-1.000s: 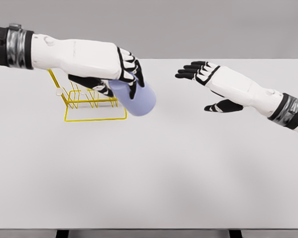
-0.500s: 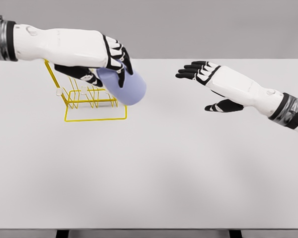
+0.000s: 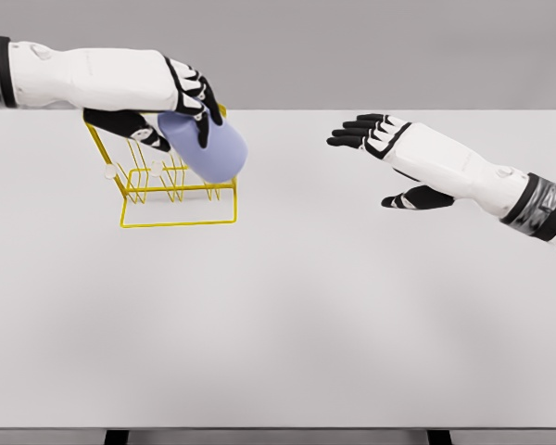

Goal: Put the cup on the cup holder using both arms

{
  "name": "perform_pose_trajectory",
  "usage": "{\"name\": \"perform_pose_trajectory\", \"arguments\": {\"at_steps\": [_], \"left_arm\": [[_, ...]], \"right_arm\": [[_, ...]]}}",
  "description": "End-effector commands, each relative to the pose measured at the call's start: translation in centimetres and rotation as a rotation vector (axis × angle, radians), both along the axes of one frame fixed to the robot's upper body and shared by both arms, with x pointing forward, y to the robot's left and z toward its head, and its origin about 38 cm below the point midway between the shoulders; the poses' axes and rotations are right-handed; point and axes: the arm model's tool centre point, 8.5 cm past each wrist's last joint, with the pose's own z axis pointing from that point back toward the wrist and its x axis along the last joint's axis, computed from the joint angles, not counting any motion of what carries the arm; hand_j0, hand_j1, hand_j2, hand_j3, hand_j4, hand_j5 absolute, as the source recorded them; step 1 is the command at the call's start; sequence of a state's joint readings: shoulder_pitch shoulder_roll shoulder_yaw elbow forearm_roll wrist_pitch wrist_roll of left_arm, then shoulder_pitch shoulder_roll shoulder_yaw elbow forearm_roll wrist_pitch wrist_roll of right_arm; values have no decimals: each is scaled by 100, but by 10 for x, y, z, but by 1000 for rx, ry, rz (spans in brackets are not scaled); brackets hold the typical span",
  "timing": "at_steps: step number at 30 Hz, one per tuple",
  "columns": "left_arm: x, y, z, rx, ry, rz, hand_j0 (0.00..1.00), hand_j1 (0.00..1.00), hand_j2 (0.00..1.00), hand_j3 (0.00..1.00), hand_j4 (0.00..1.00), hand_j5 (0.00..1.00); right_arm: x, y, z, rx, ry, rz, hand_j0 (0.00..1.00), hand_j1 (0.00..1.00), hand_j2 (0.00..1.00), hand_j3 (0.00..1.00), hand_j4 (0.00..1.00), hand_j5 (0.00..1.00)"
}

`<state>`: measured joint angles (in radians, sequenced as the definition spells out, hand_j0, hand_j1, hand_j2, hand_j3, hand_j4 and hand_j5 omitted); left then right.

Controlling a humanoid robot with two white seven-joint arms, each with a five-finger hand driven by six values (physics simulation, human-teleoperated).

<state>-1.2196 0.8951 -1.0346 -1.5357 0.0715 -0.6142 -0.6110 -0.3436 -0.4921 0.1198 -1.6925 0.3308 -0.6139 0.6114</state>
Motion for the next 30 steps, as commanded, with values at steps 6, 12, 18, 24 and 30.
{"name": "perform_pose_trajectory", "arguments": {"at_steps": [6,12,18,24,30], "left_arm": [[9,11,-7,1,23,46,50,50,50,50,50,50],[16,20,-24,-1,64,83,50,50,50,50,50,50],[17,20,-24,2,63,86,81,81,81,81,81,81],[16,20,-24,4,60,85,100,100,100,100,100,100],[-5,29,5,-46,20,61,100,100,100,100,100,100]], "right_arm": [[0,0,0,7,3,0,100,100,100,100,100,100],[0,-1,0,6,5,-2,100,100,100,100,100,100],[0,-1,0,5,4,-2,100,100,100,100,100,100],[2,-2,0,4,5,-7,100,100,100,100,100,100],[2,-3,0,2,5,-8,100,100,100,100,100,100]]}}
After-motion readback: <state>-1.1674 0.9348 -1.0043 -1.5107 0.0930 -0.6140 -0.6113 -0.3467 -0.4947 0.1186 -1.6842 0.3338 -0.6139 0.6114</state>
